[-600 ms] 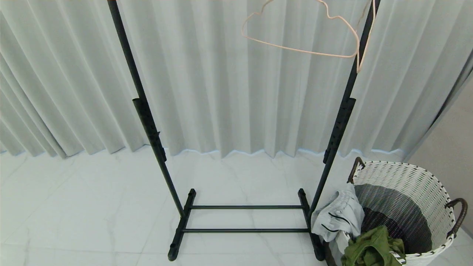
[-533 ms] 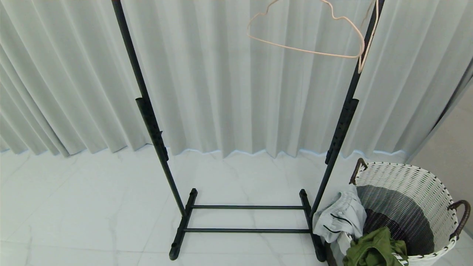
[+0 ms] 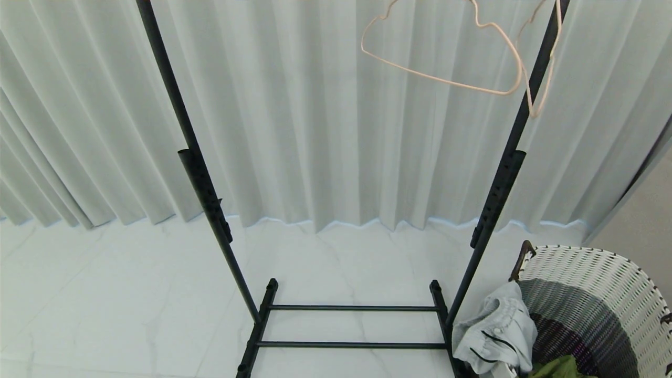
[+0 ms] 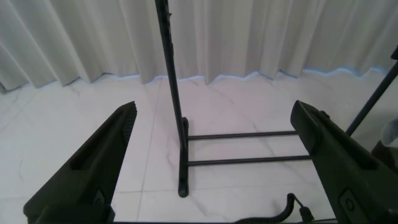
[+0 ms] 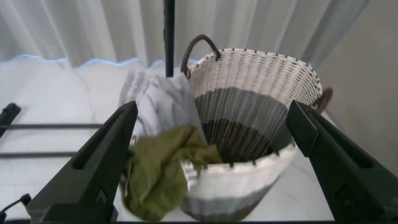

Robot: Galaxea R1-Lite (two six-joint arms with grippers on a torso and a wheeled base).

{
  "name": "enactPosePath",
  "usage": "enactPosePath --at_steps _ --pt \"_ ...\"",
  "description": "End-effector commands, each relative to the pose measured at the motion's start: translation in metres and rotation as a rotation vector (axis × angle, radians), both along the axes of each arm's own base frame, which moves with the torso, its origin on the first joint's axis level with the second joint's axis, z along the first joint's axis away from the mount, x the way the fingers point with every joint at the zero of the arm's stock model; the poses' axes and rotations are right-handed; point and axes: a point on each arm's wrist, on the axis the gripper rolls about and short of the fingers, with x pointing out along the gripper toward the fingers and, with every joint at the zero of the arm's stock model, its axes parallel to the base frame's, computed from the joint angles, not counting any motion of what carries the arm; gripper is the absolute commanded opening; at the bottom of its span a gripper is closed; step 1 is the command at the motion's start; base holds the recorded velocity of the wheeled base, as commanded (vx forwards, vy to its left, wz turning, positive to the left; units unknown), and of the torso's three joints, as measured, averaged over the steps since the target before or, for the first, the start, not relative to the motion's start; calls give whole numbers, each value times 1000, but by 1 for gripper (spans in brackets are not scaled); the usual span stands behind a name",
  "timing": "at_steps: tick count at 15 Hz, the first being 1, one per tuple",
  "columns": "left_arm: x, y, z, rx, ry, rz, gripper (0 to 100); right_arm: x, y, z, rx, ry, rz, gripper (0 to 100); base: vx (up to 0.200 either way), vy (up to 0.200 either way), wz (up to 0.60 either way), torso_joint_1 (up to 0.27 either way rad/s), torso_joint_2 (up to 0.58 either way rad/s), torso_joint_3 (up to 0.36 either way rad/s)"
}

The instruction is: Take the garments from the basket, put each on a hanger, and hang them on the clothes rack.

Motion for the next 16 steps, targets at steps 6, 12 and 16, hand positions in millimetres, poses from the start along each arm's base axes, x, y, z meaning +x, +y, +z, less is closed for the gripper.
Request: enactPosePath --at_steps 6,12,16 --pt "0 0 0 -4 2 0 100 0 0 0 -112 -2 8 100 0 0 0 0 0 0" --pt "0 0 0 -7 3 2 100 2 1 71 -165 10 166 100 0 0 0 0 0 0" --pt "0 0 0 -9 2 2 100 76 5 91 -441 374 238 100 0 0 0 0 0 0"
